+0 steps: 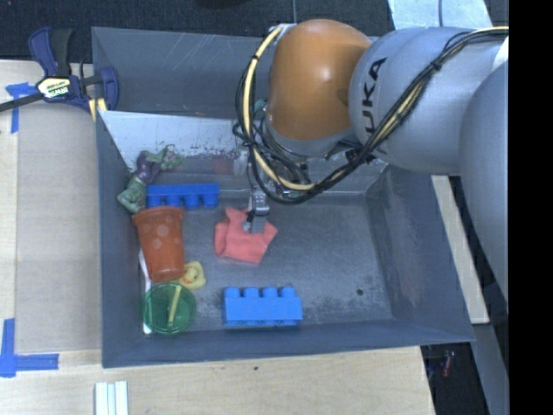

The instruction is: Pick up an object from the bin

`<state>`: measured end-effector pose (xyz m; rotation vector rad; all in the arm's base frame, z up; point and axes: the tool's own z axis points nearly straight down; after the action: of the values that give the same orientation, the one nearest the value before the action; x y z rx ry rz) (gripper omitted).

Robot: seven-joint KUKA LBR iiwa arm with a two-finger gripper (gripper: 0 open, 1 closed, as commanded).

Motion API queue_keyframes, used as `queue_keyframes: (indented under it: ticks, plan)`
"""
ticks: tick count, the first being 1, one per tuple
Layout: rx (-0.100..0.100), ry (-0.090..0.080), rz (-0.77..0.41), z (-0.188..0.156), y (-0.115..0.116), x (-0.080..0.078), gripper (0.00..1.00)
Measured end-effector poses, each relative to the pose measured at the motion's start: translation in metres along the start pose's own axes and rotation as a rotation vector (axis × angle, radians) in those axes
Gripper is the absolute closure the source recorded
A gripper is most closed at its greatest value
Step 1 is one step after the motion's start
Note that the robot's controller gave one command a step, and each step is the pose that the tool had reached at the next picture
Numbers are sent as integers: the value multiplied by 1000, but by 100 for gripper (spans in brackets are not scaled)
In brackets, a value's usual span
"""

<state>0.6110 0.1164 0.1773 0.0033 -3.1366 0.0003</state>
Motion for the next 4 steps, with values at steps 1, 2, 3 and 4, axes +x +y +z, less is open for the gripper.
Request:
queue_keyframes:
  ticks: [1, 2, 3, 4]
  plan:
    - [-1, -8, 2, -5, -1, -2, 0]
    - [-1, -11, -102, 51, -52, -6, 0]
    - [-5, -17, -71, 110, -48, 19, 0]
    - [0, -21, -134, 105, -68, 18, 100]
